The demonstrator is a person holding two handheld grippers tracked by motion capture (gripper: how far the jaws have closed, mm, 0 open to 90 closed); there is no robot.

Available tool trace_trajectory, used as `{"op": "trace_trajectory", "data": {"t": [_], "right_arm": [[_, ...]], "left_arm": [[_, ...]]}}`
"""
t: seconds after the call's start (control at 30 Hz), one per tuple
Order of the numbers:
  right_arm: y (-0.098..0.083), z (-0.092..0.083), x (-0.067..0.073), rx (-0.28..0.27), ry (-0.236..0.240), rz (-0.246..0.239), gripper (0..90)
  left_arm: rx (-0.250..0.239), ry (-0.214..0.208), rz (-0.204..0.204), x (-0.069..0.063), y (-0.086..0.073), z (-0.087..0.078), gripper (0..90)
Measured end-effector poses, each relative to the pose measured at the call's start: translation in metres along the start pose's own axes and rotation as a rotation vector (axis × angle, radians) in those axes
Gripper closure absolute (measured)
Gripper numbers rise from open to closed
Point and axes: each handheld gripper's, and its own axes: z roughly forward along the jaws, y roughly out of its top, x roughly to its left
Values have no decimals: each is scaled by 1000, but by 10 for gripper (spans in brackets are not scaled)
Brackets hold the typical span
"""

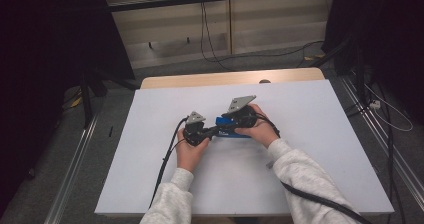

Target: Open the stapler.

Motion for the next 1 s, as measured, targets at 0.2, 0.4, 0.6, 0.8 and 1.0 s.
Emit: {"op": "trace_trajectory", "data": {"t": [0.2, 0.4, 0.6, 0.8, 1.0], "right_arm": [[0, -3, 0, 4, 18, -25, 645], [0, -11, -5, -38, 42, 7, 659], [3, -18, -6, -43, 36, -7, 661], [2, -21, -7, -56, 34, -8, 662], [-1, -20, -8, -68, 35, -7, 662]], "left_arm": [[7, -1, 8, -3, 2, 4, 900], [6, 0, -2, -4, 1, 4, 900], [4, 2, -3, -5, 1, 4, 900], [0, -8, -39, -1, 1, 3, 900], [-84, 11, -39, -1, 9, -5, 900]]}}
